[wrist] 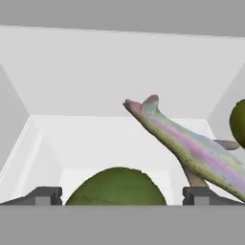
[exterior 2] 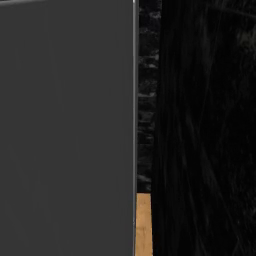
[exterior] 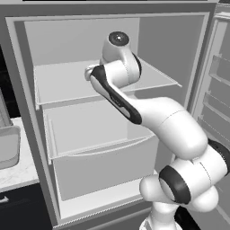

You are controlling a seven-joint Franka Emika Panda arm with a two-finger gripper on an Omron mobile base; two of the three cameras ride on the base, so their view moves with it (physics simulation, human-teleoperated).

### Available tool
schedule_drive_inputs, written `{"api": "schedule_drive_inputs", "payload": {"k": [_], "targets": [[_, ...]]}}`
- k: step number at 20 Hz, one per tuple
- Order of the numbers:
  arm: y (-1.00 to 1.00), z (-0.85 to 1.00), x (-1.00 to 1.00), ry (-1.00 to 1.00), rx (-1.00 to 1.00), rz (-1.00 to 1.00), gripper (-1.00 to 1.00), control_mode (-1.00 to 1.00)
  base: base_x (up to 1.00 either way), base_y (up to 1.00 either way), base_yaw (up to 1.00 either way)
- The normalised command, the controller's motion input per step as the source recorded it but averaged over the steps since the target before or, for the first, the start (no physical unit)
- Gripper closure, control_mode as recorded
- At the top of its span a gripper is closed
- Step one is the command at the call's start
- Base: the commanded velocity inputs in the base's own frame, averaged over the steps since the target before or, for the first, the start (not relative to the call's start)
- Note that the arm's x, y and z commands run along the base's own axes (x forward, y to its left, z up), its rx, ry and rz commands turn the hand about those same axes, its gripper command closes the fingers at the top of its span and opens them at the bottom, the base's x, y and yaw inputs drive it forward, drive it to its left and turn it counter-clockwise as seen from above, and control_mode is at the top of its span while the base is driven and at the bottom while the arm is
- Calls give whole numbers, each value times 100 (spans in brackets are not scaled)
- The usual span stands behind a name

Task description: Place one lime and one fish in each tupperware on the nearby counter, to pack two identical lunches.

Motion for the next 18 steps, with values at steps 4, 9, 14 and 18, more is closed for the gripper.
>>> {"api": "schedule_drive_inputs", "payload": {"k": [4,9,14,18], "targets": [[0,11,-15,-8,0,0,-100,-100,0,0,0],[0,-14,6,0,0,0,-100,-100,0,0,0],[0,-59,1,4,0,0,100,-100,0,0,0],[0,-36,4,-2,0,0,100,-100,0,0,0]]}}
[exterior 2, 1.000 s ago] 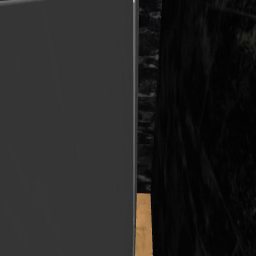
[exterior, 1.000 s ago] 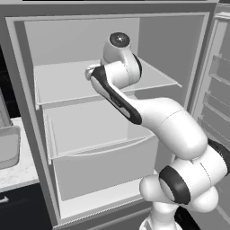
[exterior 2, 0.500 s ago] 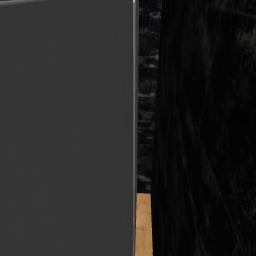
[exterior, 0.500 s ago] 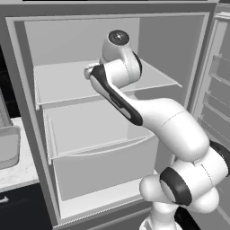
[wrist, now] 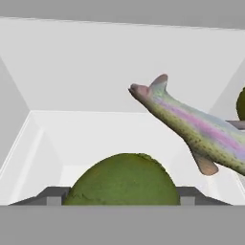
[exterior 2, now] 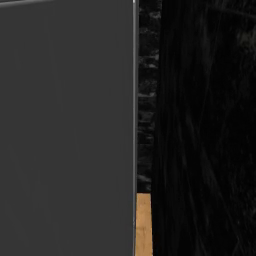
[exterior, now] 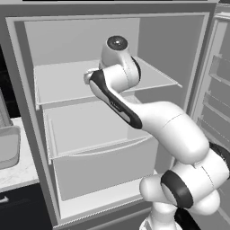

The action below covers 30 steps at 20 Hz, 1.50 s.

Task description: Place one lime and one fish in each tupperware on the nearby counter, to pack two identical lunches.

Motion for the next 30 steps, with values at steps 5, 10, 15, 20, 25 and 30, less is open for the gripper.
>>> {"api": "schedule_drive_inputs", "payload": {"k": [5,10,15,20,25,30], "targets": [[0,-6,-68,-21,0,0,100,-100,0,0,0],[0,4,-100,-55,0,0,100,-100,0,0,0],[-1,3,-100,-37,4,-2,100,-100,0,0,0],[-18,-94,-100,1,1,-12,100,-100,0,0,0],[0,-40,-40,4,0,-6,100,100,-60,8,-11],[0,0,0,0,0,0,100,100,-100,72,-21]]}}
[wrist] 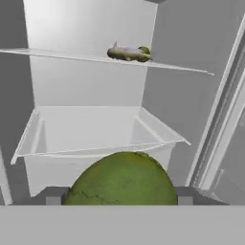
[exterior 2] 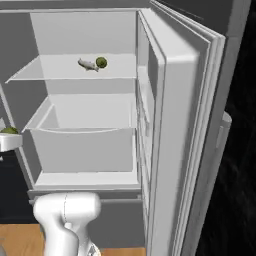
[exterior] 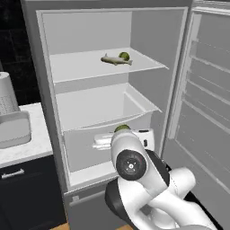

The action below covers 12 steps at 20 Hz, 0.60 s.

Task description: Place one lime and one fish in each tupperware on the nearby counter, to pack two identical lunches.

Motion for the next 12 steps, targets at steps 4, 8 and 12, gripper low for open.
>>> {"api": "schedule_drive_inputs", "payload": {"k": [4,8,12], "targets": [[0,0,0,0,0,0,100,100,-100,100,-23],[0,0,0,0,0,0,100,100,-80,100,-27],[0,0,0,0,0,0,100,100,-21,100,-31]]}}
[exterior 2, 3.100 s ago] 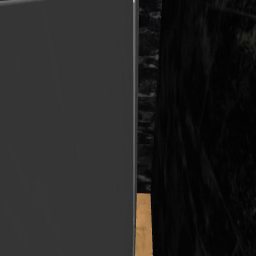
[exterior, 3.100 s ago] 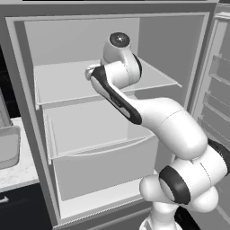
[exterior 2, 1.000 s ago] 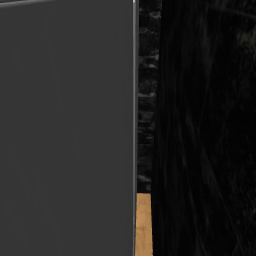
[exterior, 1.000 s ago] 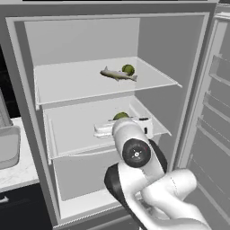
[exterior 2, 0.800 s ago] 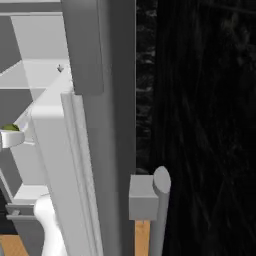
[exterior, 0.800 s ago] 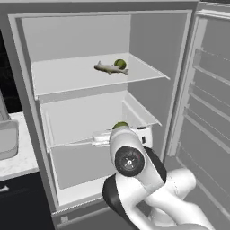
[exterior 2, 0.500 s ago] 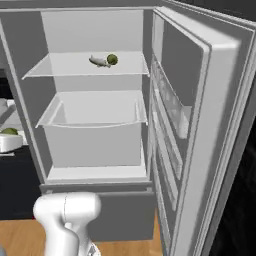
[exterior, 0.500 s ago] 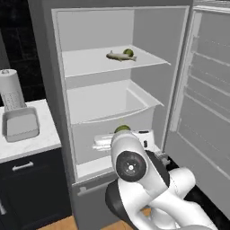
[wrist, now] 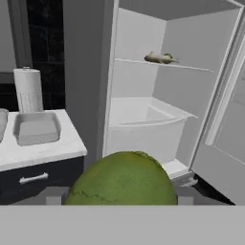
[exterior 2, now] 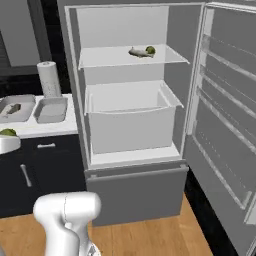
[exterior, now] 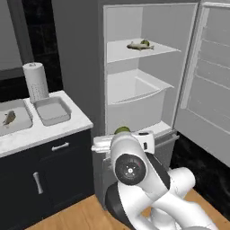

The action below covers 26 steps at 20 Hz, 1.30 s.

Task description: Place one lime and one fish in each tupperware on the nearby counter, to pack two identical lunches.

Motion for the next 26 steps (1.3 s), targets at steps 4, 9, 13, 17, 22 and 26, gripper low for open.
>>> {"api": "schedule_drive_inputs", "payload": {"k": [4,9,13,17,22,26], "targets": [[0,0,0,0,0,0,100,100,35,100,-32],[0,0,0,0,0,0,100,100,81,100,-27],[0,0,0,0,0,0,100,100,70,100,-9],[0,0,0,0,0,0,100,100,5,100,0],[68,-56,52,44,8,-3,100,-100,1,20,0],[47,-43,100,67,21,-13,100,-100,0,0,0]]}}
